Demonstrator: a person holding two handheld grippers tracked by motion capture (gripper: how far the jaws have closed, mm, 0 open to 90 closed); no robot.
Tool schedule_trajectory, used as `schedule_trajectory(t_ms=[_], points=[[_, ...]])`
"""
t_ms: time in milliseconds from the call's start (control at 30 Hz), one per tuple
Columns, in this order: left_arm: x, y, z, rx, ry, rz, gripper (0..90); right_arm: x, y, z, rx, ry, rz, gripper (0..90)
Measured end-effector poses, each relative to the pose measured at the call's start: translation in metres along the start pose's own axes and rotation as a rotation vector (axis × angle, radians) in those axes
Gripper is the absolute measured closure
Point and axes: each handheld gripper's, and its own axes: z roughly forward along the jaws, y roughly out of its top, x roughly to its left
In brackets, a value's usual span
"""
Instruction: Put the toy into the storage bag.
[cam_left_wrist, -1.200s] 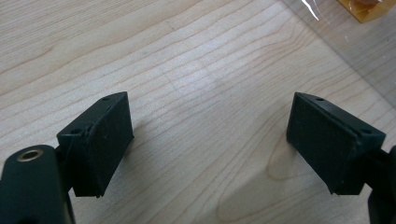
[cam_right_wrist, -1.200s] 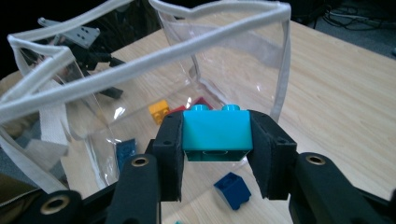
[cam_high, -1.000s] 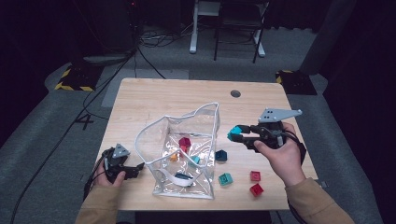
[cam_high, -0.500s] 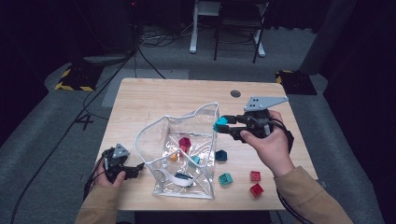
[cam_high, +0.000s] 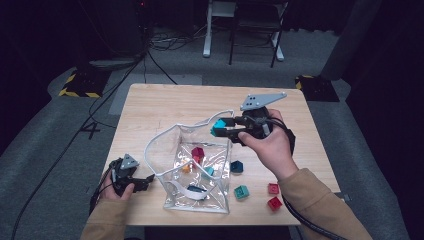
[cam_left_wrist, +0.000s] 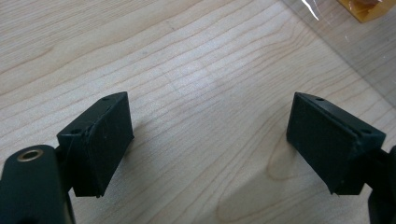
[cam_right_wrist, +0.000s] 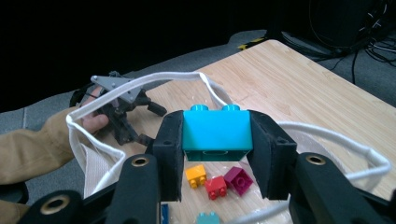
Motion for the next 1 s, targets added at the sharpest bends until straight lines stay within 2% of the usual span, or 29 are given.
schedule_trajectory(t_ms=[167, 367, 733, 1000], points=[[0.000, 0.000, 0.000, 0.000, 0.000, 0.000, 14.8, 0.002, 0.008, 0.007, -0.001, 0.013, -0.004, 58.9], [0.000, 0.000, 0.000, 0.000, 0.000, 0.000, 14.8, 0.005, 0.010, 0.021, 0.017, 0.041, -0.003, 58.9], [0.000, 0.000, 0.000, 0.000, 0.000, 0.000, 14.8, 0.010, 0.009, 0.054, 0.071, 0.083, 0.008, 58.9], [0.000, 0.000, 0.000, 0.000, 0.000, 0.000, 14.8, 0.018, 0.008, 0.073, 0.121, 0.106, -0.010, 58.9]])
